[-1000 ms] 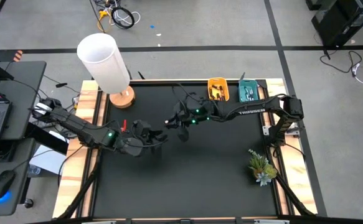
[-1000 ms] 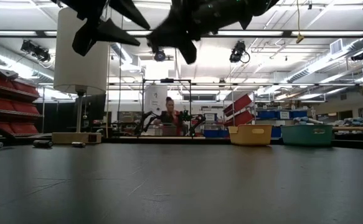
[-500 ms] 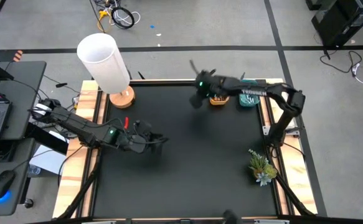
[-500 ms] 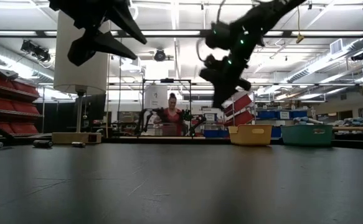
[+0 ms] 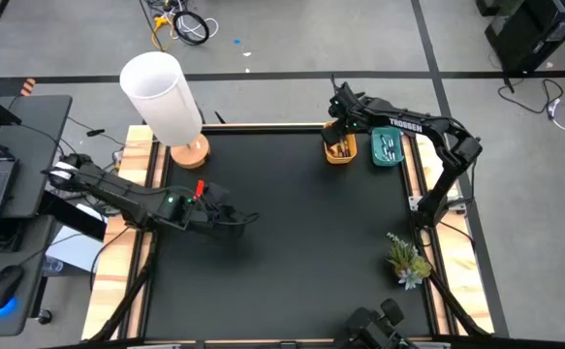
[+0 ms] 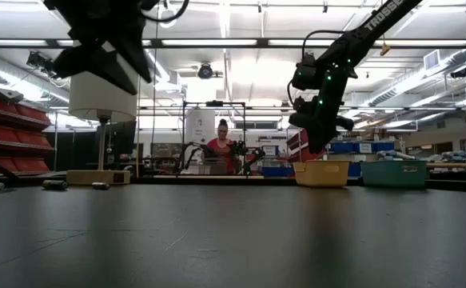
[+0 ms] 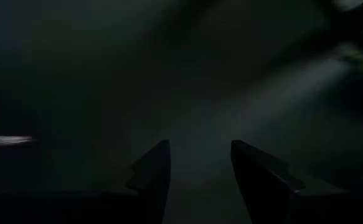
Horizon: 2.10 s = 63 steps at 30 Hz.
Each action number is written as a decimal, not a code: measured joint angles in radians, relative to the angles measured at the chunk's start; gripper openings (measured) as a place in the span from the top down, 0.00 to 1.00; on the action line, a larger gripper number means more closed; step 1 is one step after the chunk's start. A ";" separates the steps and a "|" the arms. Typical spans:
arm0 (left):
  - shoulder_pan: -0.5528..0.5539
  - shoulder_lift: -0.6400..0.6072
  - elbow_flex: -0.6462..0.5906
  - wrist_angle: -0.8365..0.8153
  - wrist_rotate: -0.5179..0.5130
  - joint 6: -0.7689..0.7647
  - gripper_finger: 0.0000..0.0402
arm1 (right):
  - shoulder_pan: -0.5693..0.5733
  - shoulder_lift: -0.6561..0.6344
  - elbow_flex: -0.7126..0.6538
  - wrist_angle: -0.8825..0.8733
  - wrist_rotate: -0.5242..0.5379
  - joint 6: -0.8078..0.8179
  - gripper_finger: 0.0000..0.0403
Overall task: Sort batteries
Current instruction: Put the bottom black battery into the yellow bin, then put the black battery into the yellow bin
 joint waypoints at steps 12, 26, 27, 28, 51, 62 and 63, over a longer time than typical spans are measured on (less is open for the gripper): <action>0.307 0.007 0.063 -0.376 0.425 0.254 0.55 | 0.079 -0.046 -0.011 0.091 -0.066 -0.037 0.71; 0.690 0.170 0.029 -0.615 0.622 0.659 0.55 | 0.468 -0.127 -0.011 0.262 -0.210 -0.014 0.70; 0.691 0.204 0.032 -0.649 0.624 0.695 0.55 | 0.492 -0.127 -0.011 0.261 -0.210 -0.014 0.70; 0.690 0.233 0.033 -0.681 0.624 0.734 0.55 | 0.515 -0.128 -0.011 0.259 -0.210 -0.014 0.70; 0.628 0.401 0.051 -0.665 0.430 1.297 0.55 | 0.654 -0.145 -0.010 0.296 -0.149 0.040 0.70; 0.628 0.518 0.051 -0.632 0.409 1.362 0.54 | 0.655 -0.145 -0.010 0.297 -0.148 0.051 0.70; 0.628 0.526 0.051 -0.631 0.409 1.366 0.54 | 0.656 -0.145 -0.010 0.296 -0.148 0.051 0.70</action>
